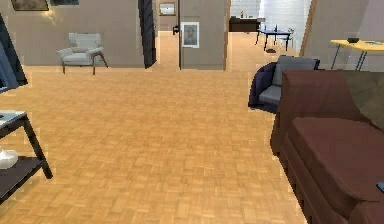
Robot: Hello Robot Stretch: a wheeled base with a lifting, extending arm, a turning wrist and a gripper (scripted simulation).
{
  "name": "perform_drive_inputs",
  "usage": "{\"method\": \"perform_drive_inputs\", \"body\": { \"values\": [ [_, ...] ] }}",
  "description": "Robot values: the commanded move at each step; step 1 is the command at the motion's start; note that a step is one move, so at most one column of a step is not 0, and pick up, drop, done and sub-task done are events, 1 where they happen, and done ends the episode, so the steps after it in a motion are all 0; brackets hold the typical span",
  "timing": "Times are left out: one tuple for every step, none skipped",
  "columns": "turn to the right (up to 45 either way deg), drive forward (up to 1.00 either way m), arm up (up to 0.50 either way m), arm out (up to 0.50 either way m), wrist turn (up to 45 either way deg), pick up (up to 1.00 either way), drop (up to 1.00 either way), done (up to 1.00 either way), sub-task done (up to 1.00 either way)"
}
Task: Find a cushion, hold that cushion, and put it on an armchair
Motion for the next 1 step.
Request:
{"method": "perform_drive_inputs", "body": {
  "values": [
    [0.0, 0.0, 0.0, 0.0, 45.0, 0.0, 0.0, 0.0, 0.0]
  ]
}}
